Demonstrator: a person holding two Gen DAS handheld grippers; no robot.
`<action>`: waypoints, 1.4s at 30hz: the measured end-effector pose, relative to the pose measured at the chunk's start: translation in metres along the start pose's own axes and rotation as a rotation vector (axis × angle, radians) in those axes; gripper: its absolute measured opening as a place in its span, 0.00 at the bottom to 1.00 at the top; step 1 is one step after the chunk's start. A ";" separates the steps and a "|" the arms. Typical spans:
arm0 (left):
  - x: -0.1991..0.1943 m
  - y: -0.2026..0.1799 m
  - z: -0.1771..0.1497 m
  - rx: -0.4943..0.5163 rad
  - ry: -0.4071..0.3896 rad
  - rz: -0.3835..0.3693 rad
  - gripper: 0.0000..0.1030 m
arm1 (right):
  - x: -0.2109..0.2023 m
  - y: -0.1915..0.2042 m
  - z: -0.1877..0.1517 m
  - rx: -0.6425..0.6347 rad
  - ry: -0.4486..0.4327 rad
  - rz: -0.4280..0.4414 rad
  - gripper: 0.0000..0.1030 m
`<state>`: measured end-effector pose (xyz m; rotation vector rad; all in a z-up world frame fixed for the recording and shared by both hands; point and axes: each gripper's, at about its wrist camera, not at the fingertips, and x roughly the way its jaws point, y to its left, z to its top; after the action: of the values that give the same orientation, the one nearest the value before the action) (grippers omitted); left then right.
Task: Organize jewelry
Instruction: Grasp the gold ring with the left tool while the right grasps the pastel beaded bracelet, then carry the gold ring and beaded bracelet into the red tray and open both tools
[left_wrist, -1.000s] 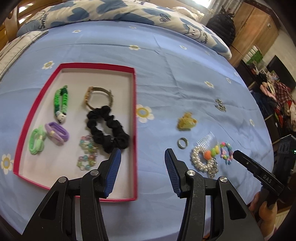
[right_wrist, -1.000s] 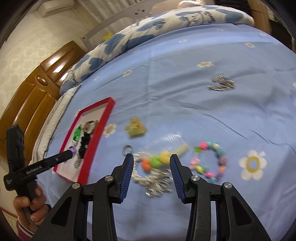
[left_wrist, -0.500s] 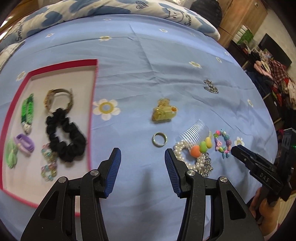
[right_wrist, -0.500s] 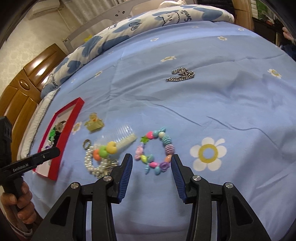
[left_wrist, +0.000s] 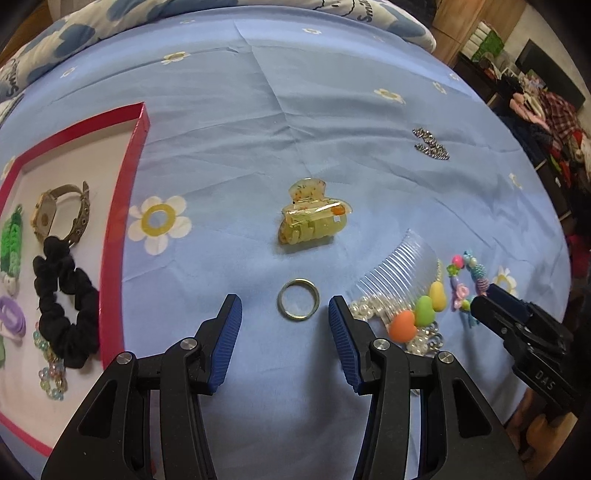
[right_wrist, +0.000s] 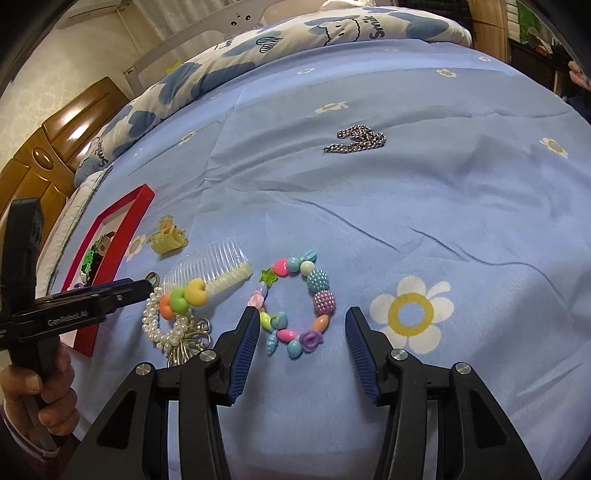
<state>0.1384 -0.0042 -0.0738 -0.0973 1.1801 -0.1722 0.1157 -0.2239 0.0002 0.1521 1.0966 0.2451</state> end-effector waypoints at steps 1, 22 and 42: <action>0.001 -0.001 0.000 0.005 -0.002 0.006 0.45 | 0.001 0.001 0.000 -0.004 0.000 -0.003 0.49; -0.047 0.017 -0.014 -0.040 -0.071 -0.051 0.20 | -0.036 0.013 0.013 -0.010 -0.090 0.060 0.11; -0.102 0.066 -0.043 -0.150 -0.163 -0.010 0.20 | -0.057 0.079 0.020 -0.064 -0.130 0.229 0.11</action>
<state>0.0666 0.0800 -0.0081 -0.2447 1.0286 -0.0830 0.0990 -0.1628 0.0770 0.2339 0.9408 0.4691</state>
